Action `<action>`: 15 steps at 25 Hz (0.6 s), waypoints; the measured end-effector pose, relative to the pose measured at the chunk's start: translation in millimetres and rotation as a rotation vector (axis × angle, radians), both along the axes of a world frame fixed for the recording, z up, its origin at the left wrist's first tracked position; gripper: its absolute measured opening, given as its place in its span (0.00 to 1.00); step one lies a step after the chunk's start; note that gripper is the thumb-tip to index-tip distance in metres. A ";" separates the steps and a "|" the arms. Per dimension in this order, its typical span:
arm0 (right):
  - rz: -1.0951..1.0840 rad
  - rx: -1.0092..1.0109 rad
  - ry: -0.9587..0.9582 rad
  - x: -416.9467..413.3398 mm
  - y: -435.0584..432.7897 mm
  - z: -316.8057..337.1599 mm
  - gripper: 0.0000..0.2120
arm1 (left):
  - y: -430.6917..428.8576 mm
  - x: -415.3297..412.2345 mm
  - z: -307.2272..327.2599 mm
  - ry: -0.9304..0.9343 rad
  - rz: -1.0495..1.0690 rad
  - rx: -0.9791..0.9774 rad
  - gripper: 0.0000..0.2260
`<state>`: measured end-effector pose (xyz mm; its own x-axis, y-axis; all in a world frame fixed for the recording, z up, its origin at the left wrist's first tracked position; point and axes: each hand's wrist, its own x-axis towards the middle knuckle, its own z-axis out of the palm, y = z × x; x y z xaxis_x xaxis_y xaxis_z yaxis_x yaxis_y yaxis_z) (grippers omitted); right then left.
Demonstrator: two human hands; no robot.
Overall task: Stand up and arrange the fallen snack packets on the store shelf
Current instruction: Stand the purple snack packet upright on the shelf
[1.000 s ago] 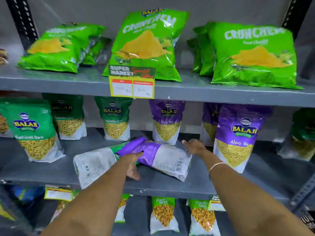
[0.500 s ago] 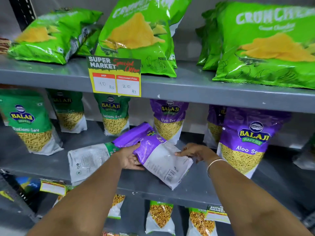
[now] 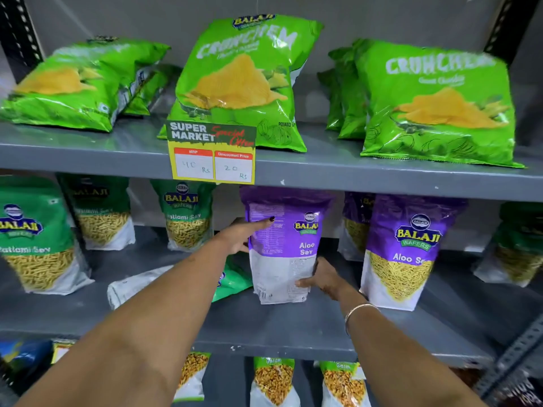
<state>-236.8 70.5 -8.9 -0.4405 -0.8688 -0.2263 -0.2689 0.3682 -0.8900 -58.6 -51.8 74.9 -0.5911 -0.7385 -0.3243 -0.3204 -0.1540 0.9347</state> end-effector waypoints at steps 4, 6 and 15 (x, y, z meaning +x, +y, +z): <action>-0.060 -0.014 0.045 6.0 -0.8 -7.9 0.37 | -2.8 4.6 -11.6 0.019 -0.067 -0.006 0.20; -0.062 0.011 0.082 8.5 -1.8 -3.6 0.38 | 1.6 11.5 -17.4 -0.043 -0.143 0.049 0.25; -0.094 0.187 -0.130 12.4 -0.5 6.4 0.10 | 4.5 20.8 -48.8 -0.218 -0.273 0.143 0.12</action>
<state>-224.4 70.1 -2.5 -0.4739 -0.7630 -0.4395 -0.1139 0.5481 -0.8286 -37.8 -47.2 26.2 -0.6657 -0.5014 -0.5526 -0.5566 -0.1596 0.8153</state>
